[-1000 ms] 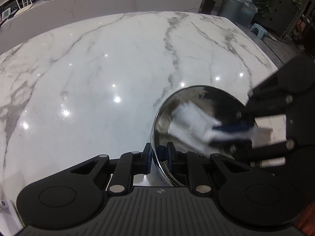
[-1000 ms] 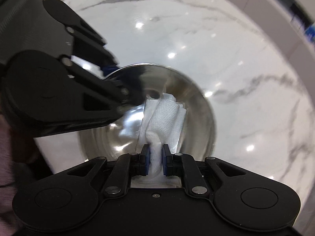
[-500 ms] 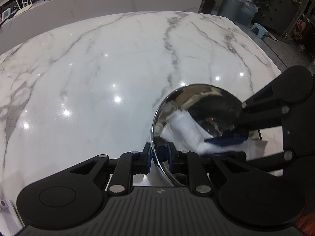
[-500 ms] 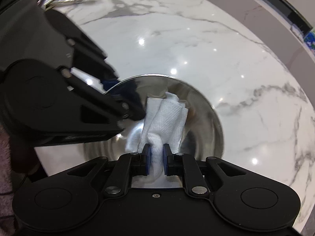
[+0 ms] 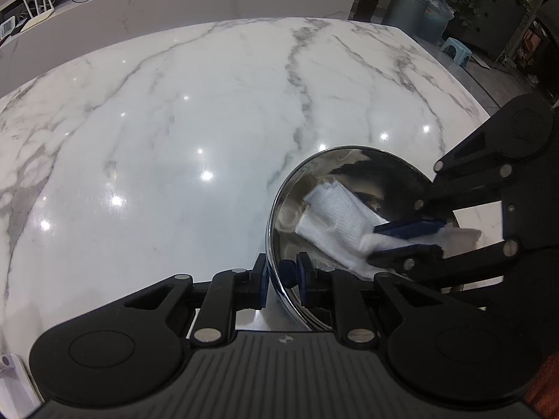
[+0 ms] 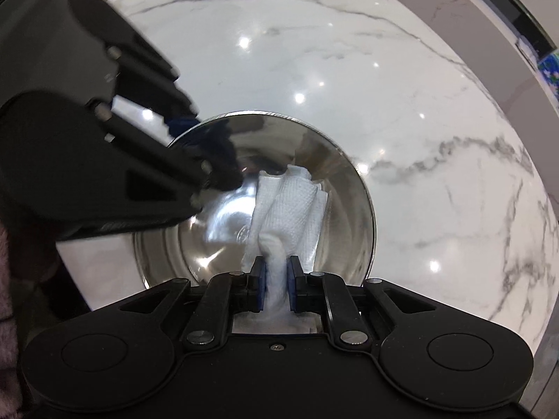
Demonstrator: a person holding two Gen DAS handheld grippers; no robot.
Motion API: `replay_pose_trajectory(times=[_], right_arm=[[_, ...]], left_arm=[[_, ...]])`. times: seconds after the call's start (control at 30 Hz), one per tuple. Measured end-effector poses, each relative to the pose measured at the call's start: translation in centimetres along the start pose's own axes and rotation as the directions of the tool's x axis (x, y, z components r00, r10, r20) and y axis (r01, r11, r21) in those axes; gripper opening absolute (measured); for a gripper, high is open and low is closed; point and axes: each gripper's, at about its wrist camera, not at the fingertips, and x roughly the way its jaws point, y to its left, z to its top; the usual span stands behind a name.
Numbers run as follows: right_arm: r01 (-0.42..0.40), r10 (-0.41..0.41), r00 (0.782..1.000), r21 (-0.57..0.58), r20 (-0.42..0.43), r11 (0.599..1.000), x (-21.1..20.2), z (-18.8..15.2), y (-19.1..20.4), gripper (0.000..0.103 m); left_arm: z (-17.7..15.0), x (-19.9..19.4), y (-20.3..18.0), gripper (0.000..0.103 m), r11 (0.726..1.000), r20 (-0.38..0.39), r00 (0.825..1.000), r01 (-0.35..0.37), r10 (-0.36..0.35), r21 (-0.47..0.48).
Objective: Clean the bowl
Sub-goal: 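Rub the white cloth around the bowl interior with the right gripper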
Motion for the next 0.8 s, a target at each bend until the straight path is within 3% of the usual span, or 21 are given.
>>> replay_pose_trajectory(times=[0.2, 0.43, 0.63, 0.8], right_arm=[[-0.027, 0.026, 0.998, 0.022, 0.06, 0.999, -0.1, -0.3, 0.5, 0.012], [-0.067, 0.067, 0.997, 0.003, 0.023, 0.998, -0.4, -0.6, 1.0, 0.012], [0.025, -0.024, 1.0, -0.053, 0.015, 0.998, -1.0, -0.6, 1.5, 0.01], [0.017, -0.019, 0.997, 0.027, 0.079, 0.999, -3.0, -1.2, 0.4, 0.01]], left_arm=[[-0.1, 0.1, -0.2, 0.015, 1.0, 0.001, 1.0, -0.008, 0.008, 0.009], [-0.1, 0.1, -0.2, 0.016, 1.0, 0.002, 1.0, -0.01, 0.01, 0.013], [-0.1, 0.1, -0.3, 0.016, 1.0, 0.007, 1.0, -0.022, 0.021, 0.021], [-0.1, 0.1, -0.5, 0.016, 0.999, 0.015, 0.999, -0.033, 0.033, 0.017]])
